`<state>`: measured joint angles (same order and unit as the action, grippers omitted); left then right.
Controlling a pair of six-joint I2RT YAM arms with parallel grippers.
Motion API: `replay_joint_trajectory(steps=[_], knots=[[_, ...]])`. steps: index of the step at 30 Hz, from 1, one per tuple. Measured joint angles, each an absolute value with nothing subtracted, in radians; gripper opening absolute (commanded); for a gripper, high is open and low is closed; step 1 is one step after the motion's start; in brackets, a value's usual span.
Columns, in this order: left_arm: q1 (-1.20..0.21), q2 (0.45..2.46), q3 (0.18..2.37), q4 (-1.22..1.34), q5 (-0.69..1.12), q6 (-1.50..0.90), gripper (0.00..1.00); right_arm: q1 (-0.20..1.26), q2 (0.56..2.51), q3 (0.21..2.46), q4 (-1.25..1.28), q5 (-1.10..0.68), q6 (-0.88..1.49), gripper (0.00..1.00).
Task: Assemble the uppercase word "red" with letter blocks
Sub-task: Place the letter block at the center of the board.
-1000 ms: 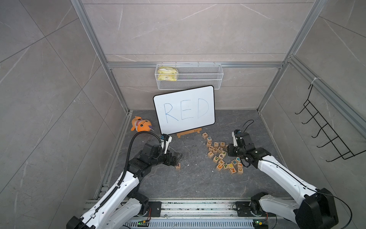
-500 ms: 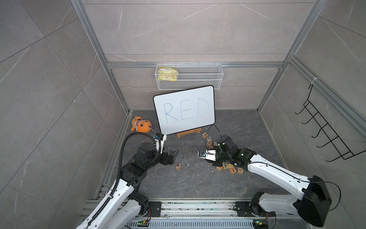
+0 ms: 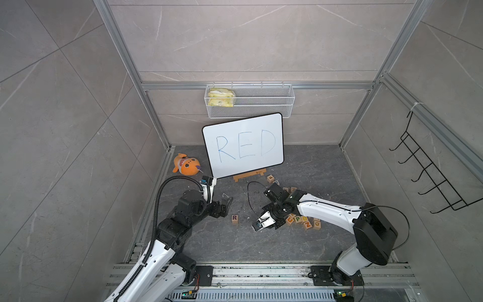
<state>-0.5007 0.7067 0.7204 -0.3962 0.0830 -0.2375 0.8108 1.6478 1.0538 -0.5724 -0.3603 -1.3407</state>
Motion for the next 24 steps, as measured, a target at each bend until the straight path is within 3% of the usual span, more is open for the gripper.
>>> replay_joint_trajectory(steps=[9, 16, 24], knots=[[-0.501, 0.707, 0.720, -0.396, 0.079, -0.234, 0.96, 0.832, 1.780, 1.087, -0.527, -0.373, -1.348, 0.05], [-0.501, 0.710, 0.720, -0.397, 0.078, -0.233, 0.96, 0.841, 1.839, 1.139, -0.487, -0.375, -1.348, 0.19], [-0.501, 0.710, 0.720, -0.397, 0.076, -0.231, 0.96, 0.841, 1.844, 1.141, -0.432, -0.370, -1.353, 0.52]])
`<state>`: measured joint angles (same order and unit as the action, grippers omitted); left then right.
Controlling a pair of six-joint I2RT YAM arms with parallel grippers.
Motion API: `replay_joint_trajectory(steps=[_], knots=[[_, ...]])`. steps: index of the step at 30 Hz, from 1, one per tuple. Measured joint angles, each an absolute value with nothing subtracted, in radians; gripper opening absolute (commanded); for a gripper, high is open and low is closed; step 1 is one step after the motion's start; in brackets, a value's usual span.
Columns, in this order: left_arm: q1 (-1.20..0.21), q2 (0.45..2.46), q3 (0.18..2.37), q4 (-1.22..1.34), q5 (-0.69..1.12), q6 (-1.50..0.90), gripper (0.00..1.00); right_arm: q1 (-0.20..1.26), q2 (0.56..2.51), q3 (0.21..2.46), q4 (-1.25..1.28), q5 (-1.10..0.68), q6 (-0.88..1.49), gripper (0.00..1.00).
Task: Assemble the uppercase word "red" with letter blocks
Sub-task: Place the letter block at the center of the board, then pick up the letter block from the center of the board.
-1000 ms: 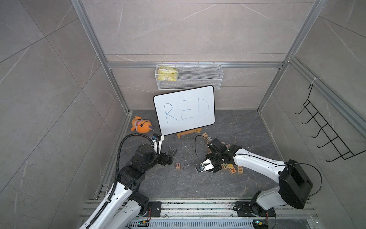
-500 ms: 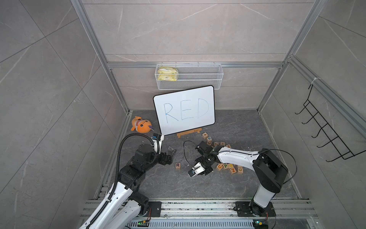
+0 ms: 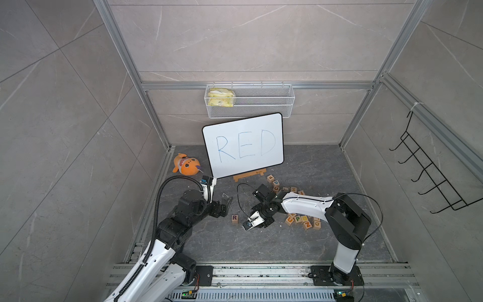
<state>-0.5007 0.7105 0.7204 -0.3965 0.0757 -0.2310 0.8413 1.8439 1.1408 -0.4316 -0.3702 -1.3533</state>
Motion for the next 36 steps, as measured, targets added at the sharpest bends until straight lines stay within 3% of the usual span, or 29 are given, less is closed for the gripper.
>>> replay_joint_trajectory(steps=[3, 12, 17, 29, 33, 36], knots=[[-0.501, 0.710, 0.720, -0.397, 0.076, -0.231, 0.96, 0.841, 1.842, 1.134, -0.399, -0.364, -1.349, 0.68], [-0.501, 0.706, 0.720, -0.397, 0.052, -0.230, 0.96, 0.842, 1.701, 1.028, -0.313, -0.352, -1.223, 1.00], [-0.501, 0.693, 0.720, -0.397, 0.024, -0.228, 0.96, 0.847, 1.467, 0.860, -0.186, -0.323, -1.016, 1.00], [-0.501, 0.658, 0.720, -0.398, -0.017, -0.221, 0.97, 0.850, 1.142, 0.778, -0.130, 0.028, 0.005, 1.00], [-0.501, 0.658, 0.720, -0.398, -0.022, -0.216, 0.98, 0.841, 1.105, 0.730, -0.179, 0.123, 0.242, 1.00], [-0.501, 0.658, 0.720, -0.398, -0.025, -0.216, 0.98, 0.840, 1.184, 0.796, -0.297, 0.153, 0.377, 0.97]])
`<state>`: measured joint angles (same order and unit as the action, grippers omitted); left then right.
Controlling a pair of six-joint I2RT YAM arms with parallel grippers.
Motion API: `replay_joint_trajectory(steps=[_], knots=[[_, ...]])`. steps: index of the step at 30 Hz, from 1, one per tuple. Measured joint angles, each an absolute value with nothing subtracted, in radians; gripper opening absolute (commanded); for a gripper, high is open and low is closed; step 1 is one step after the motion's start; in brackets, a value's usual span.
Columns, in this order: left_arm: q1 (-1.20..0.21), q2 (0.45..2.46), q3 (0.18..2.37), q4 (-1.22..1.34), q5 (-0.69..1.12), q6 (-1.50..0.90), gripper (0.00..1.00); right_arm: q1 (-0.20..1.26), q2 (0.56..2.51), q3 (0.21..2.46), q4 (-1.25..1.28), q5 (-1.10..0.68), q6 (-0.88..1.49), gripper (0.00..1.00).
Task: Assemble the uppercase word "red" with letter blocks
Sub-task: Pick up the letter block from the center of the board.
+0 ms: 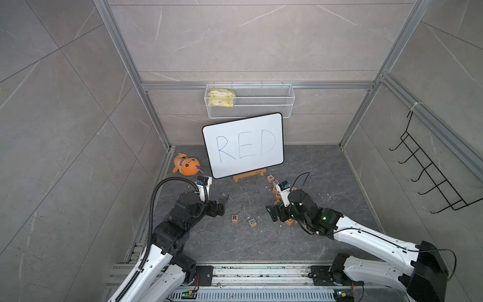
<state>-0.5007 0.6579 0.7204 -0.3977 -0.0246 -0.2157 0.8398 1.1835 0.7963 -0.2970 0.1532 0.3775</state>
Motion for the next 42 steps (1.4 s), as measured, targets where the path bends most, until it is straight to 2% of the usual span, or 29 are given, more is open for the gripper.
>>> replay_joint_trajectory(steps=[6, 10, 13, 16, 22, 29, 32, 37, 42], knots=[[-0.501, 0.658, 0.720, -0.398, -0.025, -0.216, 0.98, 0.985, 1.491, 1.005, -0.438, 0.229, 0.558, 0.94], [-0.501, 0.660, 0.720, -0.398, -0.025, -0.215, 0.98, 1.081, 1.630, 1.054, -0.468, 0.233, 0.607, 0.88], [-0.501, 0.670, 0.720, -0.399, -0.024, -0.215, 0.97, 1.106, 1.706, 1.093, -0.471, 0.236, 0.620, 0.80], [-0.501, 0.683, 0.720, -0.405, -0.017, -0.213, 0.96, 1.106, 1.743, 1.100, -0.467, 0.236, 0.632, 0.73], [-0.501, 0.701, 0.720, -0.425, 0.011, -0.207, 0.96, 1.105, 1.787, 1.111, -0.467, 0.241, 0.635, 0.67], [-0.501, 0.713, 0.721, -0.451, 0.031, -0.190, 0.95, 1.104, 1.829, 1.152, -0.466, 0.250, 0.605, 0.52], [-0.501, 0.713, 0.722, -0.458, 0.030, -0.183, 0.95, 1.097, 1.835, 1.154, -0.464, 0.251, 0.584, 0.41], [-0.501, 0.712, 0.726, -0.480, 0.027, -0.178, 0.95, 1.087, 1.852, 1.154, -0.459, 0.247, 0.564, 0.39], [-0.501, 0.706, 0.727, -0.488, 0.024, -0.173, 0.96, 1.083, 1.859, 1.154, -0.455, 0.236, 0.520, 0.31]])
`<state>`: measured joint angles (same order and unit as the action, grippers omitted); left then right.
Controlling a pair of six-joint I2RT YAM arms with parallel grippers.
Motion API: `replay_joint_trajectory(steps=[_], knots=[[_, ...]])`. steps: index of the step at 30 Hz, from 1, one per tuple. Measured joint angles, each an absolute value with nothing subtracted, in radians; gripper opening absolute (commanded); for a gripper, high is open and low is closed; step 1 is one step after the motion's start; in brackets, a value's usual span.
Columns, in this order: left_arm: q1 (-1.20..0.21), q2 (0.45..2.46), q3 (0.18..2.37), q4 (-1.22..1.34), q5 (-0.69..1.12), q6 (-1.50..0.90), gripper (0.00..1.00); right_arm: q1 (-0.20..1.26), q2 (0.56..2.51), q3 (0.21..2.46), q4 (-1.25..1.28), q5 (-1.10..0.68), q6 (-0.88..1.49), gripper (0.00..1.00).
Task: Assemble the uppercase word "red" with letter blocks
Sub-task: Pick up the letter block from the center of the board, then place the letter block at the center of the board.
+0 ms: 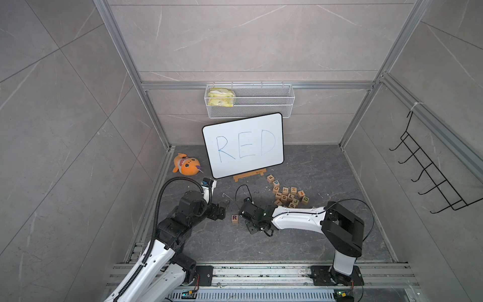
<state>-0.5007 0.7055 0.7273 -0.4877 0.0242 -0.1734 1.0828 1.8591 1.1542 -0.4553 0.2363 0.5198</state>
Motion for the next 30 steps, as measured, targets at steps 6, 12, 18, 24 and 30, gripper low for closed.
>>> replay_joint_trajectory(steps=[6, 12, 18, 24, 30], knots=[[-0.501, 0.695, 0.727, -0.493, 0.000, -0.162, 0.96, 1.060, 1.855, 1.146, -0.406, 0.170, 0.331, 0.15], [-0.498, 0.678, 0.730, -0.495, -0.025, -0.156, 0.96, 1.023, 1.814, 1.121, -0.374, 0.033, 0.030, 0.15], [-0.477, 0.652, 0.730, -0.494, -0.024, -0.156, 0.96, 0.965, 1.805, 1.126, -0.364, -0.077, -0.212, 0.19], [-0.458, 0.646, 0.730, -0.493, -0.017, -0.156, 0.96, 0.909, 1.856, 1.219, -0.396, -0.147, -0.348, 0.22], [-0.439, 0.645, 0.730, -0.493, -0.007, -0.156, 0.96, 0.913, 1.930, 1.285, -0.430, -0.186, -0.423, 0.26]])
